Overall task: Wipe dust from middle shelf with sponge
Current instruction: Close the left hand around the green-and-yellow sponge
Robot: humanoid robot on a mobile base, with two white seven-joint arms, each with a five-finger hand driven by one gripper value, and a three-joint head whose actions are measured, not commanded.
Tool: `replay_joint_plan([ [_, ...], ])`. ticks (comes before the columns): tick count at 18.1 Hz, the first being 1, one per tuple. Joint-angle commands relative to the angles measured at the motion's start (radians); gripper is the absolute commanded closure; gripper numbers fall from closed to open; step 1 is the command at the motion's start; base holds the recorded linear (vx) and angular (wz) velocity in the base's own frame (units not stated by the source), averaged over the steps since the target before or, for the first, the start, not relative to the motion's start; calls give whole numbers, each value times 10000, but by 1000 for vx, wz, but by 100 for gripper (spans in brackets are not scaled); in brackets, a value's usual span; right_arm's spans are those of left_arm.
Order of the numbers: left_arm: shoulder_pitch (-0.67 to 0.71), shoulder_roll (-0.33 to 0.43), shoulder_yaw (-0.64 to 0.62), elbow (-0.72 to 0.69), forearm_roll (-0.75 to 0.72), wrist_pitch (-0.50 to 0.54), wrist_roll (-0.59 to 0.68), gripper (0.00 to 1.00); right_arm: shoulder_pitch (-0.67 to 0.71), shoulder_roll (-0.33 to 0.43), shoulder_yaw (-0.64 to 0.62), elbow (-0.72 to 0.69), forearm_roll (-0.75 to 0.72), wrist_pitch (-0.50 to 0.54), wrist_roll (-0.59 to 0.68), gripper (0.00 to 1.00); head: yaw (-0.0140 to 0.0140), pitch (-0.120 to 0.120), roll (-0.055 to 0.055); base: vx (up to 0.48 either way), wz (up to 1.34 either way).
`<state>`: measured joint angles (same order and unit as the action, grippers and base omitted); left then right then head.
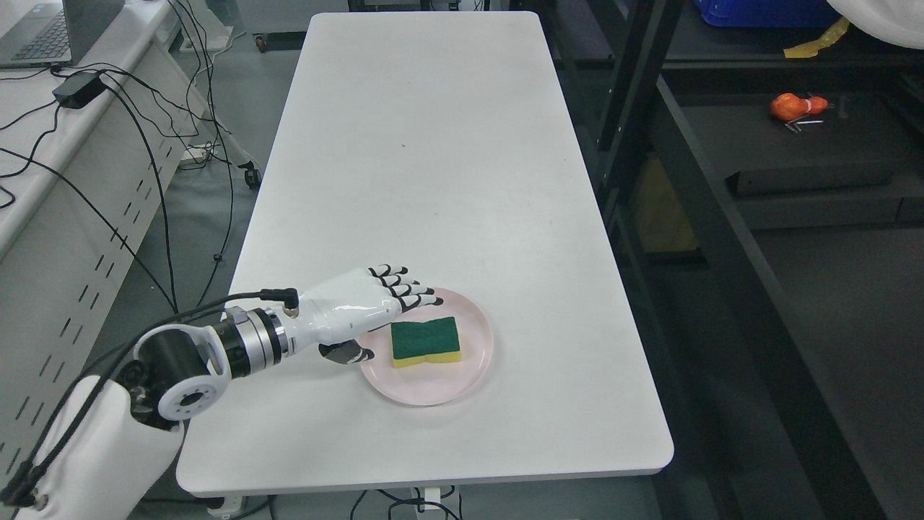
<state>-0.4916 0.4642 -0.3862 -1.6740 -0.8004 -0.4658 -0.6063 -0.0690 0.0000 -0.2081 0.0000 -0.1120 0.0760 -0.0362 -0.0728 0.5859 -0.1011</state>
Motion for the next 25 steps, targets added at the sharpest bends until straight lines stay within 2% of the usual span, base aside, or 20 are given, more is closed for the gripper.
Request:
replay_joint_plan([
  [1, -589, 330, -1230, 677, -847, -5, -27, 7, 0, -175, -5, -175, 0, 7, -6, 0, 0, 0, 0, 0, 0],
  [4, -1142, 8, -1446, 1154, -1138, -5, -12, 7, 0, -175, 10, -175, 0, 7, -6, 0, 0, 0, 0, 0, 0],
  [13, -1159, -1051, -2243, 1400, -1521, -5, -12, 7, 0, -175, -5, -175, 0, 7, -6, 0, 0, 0, 0, 0, 0],
  [18, -1067, -1236, -2183, 1400, -1614, -5, -165, 8, 0, -175, -5, -175, 0, 7, -6, 0, 0, 0, 0, 0, 0],
  [21, -1036, -1389, -1892, 1355, -1553, 10, -165, 21, 0, -175, -5, -175, 0, 7, -6, 0, 0, 0, 0, 0, 4],
  [25, -668, -1834, -896, 1232, -1492, -51, -226, 43, 0, -175, -5, -175, 0, 7, -6, 0, 0, 0, 0, 0, 7],
])
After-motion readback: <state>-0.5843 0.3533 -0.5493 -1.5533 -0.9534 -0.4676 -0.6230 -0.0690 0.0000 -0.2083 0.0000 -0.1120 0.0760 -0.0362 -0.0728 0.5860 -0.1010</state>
